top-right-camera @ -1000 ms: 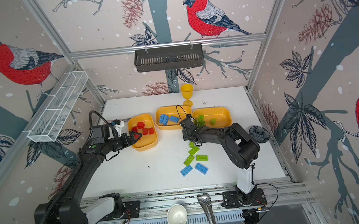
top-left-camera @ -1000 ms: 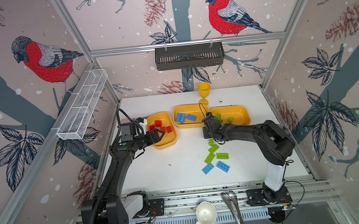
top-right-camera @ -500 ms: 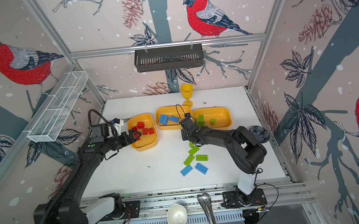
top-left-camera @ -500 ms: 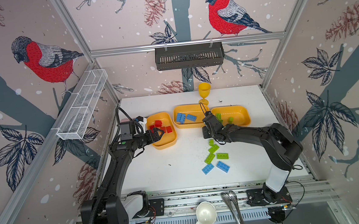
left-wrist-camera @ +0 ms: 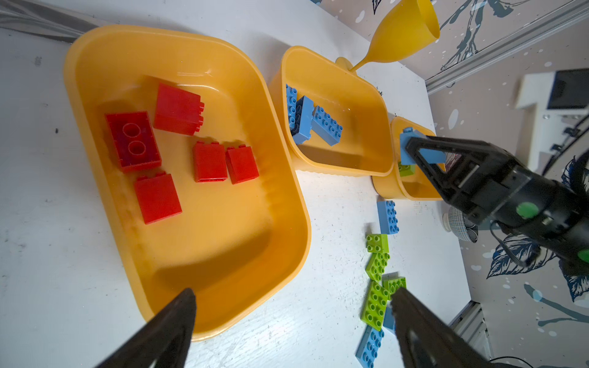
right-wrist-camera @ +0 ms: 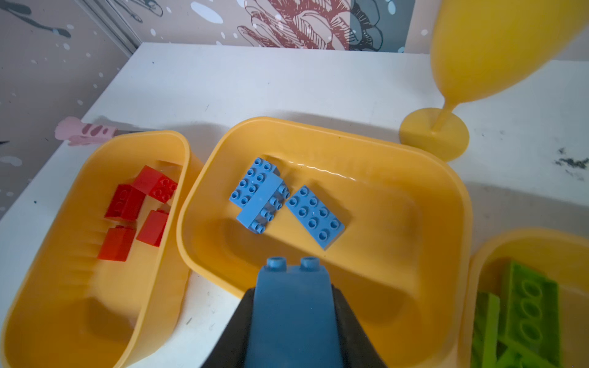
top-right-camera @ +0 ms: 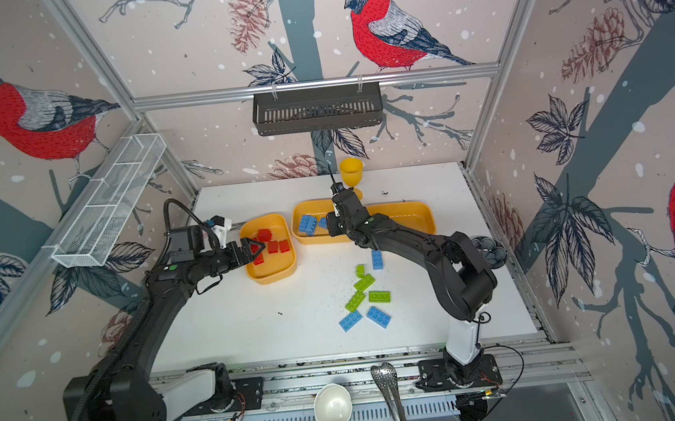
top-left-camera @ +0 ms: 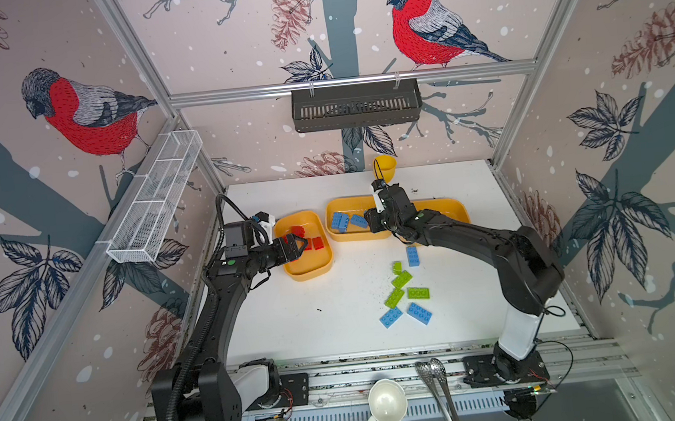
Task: Sort the legos into containers by color
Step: 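Carry the blue brick with the right gripper and drop it into the middle bin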
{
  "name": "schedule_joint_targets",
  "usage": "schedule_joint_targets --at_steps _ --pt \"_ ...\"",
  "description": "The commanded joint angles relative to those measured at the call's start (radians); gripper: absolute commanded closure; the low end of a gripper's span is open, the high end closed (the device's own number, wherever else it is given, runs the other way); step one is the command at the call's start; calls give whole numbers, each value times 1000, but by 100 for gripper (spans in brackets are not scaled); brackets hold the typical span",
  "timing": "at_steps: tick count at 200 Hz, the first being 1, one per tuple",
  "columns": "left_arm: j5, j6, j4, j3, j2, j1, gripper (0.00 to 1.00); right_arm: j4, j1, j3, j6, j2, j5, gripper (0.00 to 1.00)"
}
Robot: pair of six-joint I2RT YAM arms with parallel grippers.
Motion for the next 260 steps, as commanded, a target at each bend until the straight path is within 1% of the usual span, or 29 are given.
schedule_joint_targets --at_steps 1,30,49,82,91,114,140,160,179,201,231,260 --pt "8 11 -16 14 3 2 5 -12 -19 60 -193 71 -110 71" --pt "-6 14 -20 2 -11 4 5 -36 -62 134 -328 163 -171 71" --pt "-10 21 -23 0 -11 4 5 -39 -77 165 -399 204 -148 71" --pt "-17 34 -33 8 0 5 5 -63 -95 217 -484 269 -119 71" --pt "-19 35 -37 12 4 5 5 -66 -99 229 -503 282 -127 71" --pt "-19 37 -47 23 16 5 5 -74 -109 270 -526 318 -135 71" --pt "-20 38 -62 33 27 5 5 -116 -111 346 -555 373 -112 68" --pt "-19 42 -67 32 24 5 5 -130 -107 382 -568 398 -103 62" --pt "-24 41 -69 30 21 5 5 -127 -107 394 -570 403 -115 48" --pt "-23 43 -71 30 21 5 5 -139 -108 404 -569 390 -127 40" --pt "-22 39 -65 29 27 5 5 -142 -108 354 -531 314 -178 33" --pt "-14 35 -51 28 37 5 5 -142 -110 235 -452 186 -209 28"
